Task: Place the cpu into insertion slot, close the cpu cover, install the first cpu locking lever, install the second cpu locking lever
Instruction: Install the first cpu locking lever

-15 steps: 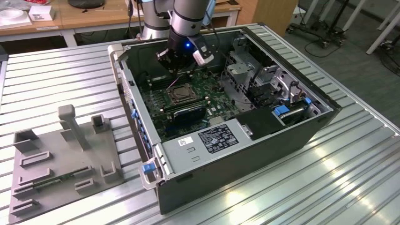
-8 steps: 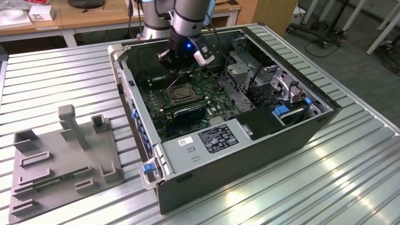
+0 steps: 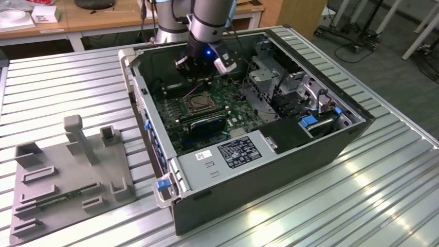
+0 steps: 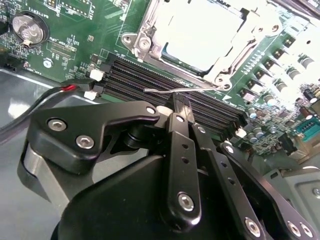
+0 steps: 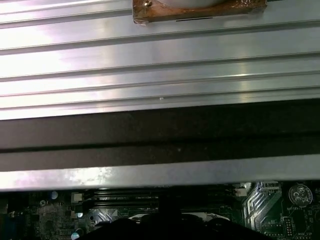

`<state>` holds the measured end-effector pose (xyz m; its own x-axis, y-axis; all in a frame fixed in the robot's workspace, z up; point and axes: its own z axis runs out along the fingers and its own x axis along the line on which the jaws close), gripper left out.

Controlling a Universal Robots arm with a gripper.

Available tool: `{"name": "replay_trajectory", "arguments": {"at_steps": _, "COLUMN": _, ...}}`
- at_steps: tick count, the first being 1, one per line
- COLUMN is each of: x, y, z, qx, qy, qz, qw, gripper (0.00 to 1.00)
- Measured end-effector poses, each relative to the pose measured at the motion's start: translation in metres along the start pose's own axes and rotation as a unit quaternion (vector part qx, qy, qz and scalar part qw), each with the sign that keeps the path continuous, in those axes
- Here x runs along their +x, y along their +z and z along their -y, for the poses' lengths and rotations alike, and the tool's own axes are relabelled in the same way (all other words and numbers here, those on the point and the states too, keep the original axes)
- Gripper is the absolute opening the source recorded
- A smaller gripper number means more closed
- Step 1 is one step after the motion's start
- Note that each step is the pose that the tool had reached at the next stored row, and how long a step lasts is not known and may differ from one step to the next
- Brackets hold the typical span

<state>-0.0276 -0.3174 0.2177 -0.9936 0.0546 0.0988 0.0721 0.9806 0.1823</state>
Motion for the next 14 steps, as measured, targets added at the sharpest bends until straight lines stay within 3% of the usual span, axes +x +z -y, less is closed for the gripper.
{"name": "replay_trajectory", "arguments": {"at_steps": 14, "x": -0.0051, "y": 0.0101, "z": 0.0019, "qx": 0.0002, "qy": 0.0, "qz": 0.0, "qw": 1.0, "gripper": 0.11}}
